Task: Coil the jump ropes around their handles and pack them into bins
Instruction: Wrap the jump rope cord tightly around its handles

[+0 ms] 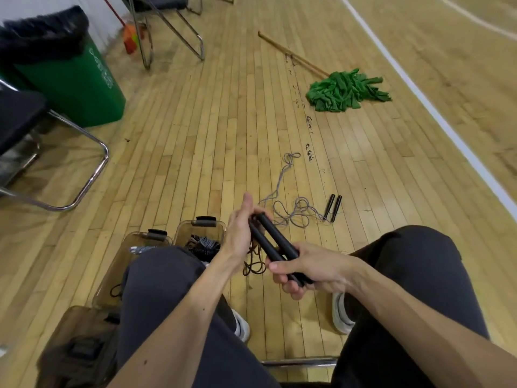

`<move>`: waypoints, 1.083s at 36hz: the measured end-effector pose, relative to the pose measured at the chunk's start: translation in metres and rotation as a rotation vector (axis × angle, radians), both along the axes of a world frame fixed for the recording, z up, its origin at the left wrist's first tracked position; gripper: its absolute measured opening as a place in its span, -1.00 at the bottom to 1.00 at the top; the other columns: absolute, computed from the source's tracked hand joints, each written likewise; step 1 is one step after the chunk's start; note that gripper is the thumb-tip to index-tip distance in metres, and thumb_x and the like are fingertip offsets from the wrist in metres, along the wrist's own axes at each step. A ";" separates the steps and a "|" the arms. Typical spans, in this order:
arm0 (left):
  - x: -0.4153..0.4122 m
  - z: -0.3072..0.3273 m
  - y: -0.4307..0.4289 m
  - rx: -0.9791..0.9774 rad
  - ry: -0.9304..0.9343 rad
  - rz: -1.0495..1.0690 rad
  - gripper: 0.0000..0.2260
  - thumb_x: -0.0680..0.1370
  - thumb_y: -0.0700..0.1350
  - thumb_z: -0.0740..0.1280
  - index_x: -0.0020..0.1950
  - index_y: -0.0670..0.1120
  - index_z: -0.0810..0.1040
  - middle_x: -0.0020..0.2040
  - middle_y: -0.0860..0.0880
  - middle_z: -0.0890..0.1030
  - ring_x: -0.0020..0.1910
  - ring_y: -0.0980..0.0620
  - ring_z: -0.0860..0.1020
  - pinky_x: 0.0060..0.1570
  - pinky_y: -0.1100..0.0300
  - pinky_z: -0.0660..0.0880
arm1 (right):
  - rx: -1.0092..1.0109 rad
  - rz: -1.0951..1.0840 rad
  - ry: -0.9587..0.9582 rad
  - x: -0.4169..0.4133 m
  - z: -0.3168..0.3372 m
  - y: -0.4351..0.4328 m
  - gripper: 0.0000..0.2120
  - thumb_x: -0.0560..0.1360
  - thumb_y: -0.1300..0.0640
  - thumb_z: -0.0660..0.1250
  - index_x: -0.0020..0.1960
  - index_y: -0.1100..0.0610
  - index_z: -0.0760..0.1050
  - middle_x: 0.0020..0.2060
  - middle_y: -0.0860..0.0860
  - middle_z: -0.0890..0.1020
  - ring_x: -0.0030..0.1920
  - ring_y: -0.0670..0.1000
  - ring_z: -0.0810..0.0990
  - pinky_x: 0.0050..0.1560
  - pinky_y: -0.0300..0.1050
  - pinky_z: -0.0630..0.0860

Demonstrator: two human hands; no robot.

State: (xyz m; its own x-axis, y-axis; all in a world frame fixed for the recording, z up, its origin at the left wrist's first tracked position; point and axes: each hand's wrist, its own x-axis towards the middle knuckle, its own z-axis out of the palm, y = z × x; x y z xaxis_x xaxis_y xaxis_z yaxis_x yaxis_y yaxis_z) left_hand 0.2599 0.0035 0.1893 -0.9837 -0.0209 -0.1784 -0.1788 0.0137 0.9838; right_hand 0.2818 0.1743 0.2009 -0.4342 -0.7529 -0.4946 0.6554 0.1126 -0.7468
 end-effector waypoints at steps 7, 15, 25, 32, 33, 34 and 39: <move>0.011 0.005 0.015 0.136 -0.148 0.061 -0.47 0.67 0.24 -0.01 -0.05 -0.08 0.61 -0.13 -0.06 0.64 -0.07 -0.01 0.56 0.06 0.08 0.48 | -0.092 -0.086 0.000 -0.003 0.003 0.004 -0.90 0.62 0.21 0.33 -0.01 0.12 0.41 -0.32 0.02 0.44 -0.39 -0.06 0.43 -0.40 -0.24 0.41; 0.014 -0.012 0.028 -0.165 -0.033 -0.116 -0.83 0.71 -0.27 0.11 0.15 -0.17 0.48 -0.08 -0.06 0.61 -0.13 0.17 0.60 -0.08 0.35 0.53 | -0.091 -0.190 0.059 -0.009 0.001 0.011 -0.88 0.62 0.26 0.30 -0.06 0.13 0.39 -0.33 0.05 0.43 -0.39 -0.02 0.41 -0.39 -0.19 0.36; 0.019 -0.019 0.026 -1.095 0.095 -0.451 -0.80 0.69 -0.16 0.10 0.30 -0.02 0.34 -0.07 -0.12 0.62 -0.12 -0.18 0.59 -0.16 -0.06 0.53 | 0.194 -0.296 0.299 -0.015 -0.010 0.022 -0.88 0.56 0.31 0.32 0.00 0.17 0.40 -0.34 0.08 0.45 -0.43 0.00 0.42 -0.45 -0.16 0.37; 0.017 0.011 0.017 -1.637 0.306 -0.731 -0.74 0.73 -0.03 0.08 0.38 -0.07 0.30 0.02 -0.10 0.62 -0.03 -0.14 0.63 -0.23 0.07 0.42 | 0.402 -0.193 0.426 -0.017 -0.021 0.024 -0.80 0.56 0.31 0.30 -0.11 0.03 0.42 -0.38 0.03 0.44 -0.47 -0.03 0.40 -0.47 -0.16 0.36; 0.015 0.015 0.016 -1.682 0.337 -0.772 -0.73 0.73 -0.01 0.06 0.39 -0.07 0.30 0.01 -0.09 0.62 -0.03 -0.12 0.64 -0.23 0.08 0.43 | 0.424 -0.182 0.429 -0.017 -0.023 0.023 -0.81 0.56 0.31 0.30 -0.09 0.04 0.42 -0.38 0.03 0.45 -0.47 -0.04 0.39 -0.48 -0.16 0.36; 0.015 0.019 0.015 -1.724 0.363 -0.813 -0.72 0.73 -0.01 0.05 0.39 -0.07 0.31 0.00 -0.08 0.62 -0.04 -0.11 0.64 -0.22 0.08 0.45 | 0.446 -0.170 0.426 -0.017 -0.025 0.023 -0.83 0.56 0.30 0.30 -0.06 0.04 0.42 -0.37 0.04 0.44 -0.48 -0.05 0.38 -0.49 -0.18 0.36; 0.010 0.040 0.012 -1.810 0.503 -1.015 -0.79 0.72 -0.07 0.08 0.31 -0.09 0.36 0.00 -0.05 0.55 0.01 -0.09 0.59 -0.14 0.06 0.46 | 0.570 -0.027 0.452 -0.012 -0.031 0.015 -0.89 0.58 0.27 0.28 0.09 0.14 0.43 -0.32 0.06 0.45 -0.47 -0.05 0.36 -0.50 -0.21 0.34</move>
